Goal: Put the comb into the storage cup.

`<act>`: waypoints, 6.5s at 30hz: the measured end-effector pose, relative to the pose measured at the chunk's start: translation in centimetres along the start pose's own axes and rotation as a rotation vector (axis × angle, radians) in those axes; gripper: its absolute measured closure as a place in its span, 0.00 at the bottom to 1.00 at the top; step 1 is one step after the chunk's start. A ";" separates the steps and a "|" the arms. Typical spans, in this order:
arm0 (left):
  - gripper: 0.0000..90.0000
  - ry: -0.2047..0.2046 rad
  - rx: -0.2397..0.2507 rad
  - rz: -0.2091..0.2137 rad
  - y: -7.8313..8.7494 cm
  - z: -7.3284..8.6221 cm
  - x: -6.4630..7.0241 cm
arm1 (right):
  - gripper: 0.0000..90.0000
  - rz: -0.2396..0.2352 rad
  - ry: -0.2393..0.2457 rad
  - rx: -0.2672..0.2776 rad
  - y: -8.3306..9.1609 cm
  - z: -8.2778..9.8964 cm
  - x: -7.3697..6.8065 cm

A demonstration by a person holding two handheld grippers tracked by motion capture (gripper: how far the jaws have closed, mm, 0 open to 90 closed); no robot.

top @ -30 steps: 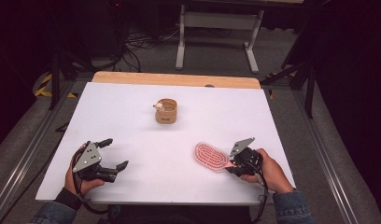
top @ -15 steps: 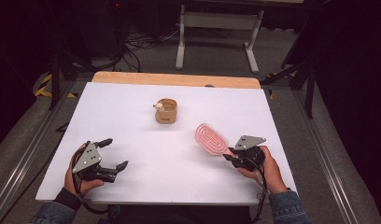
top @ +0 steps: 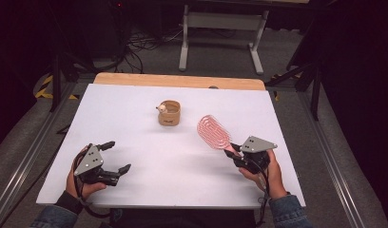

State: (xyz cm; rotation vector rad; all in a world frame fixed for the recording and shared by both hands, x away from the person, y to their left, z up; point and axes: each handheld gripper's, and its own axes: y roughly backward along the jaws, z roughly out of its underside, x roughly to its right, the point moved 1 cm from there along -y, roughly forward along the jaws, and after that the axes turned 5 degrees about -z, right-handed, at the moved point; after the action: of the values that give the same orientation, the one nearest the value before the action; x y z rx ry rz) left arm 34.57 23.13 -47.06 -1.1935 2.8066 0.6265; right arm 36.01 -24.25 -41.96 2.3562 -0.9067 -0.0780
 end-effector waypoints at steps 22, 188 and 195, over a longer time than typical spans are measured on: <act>0.07 -0.017 0.010 0.011 -0.5 -1.3 0.0 | 0.78 0.087 0.052 0.176 -1.1 -1.8 -3.3; 0.70 0.201 0.207 -0.078 -12.7 -19.1 -5.5 | 0.07 0.097 0.005 0.274 -0.3 2.2 -3.3; 0.70 0.233 0.162 -0.081 -14.2 -17.9 -5.7 | 0.08 0.078 0.011 0.264 -0.6 2.2 -3.5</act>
State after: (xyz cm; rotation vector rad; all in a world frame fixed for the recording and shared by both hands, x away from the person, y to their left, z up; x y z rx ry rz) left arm 50.85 11.45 -34.56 -1.4222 2.9045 0.2648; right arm 33.11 -22.78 -44.63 2.5554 -1.0584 0.0914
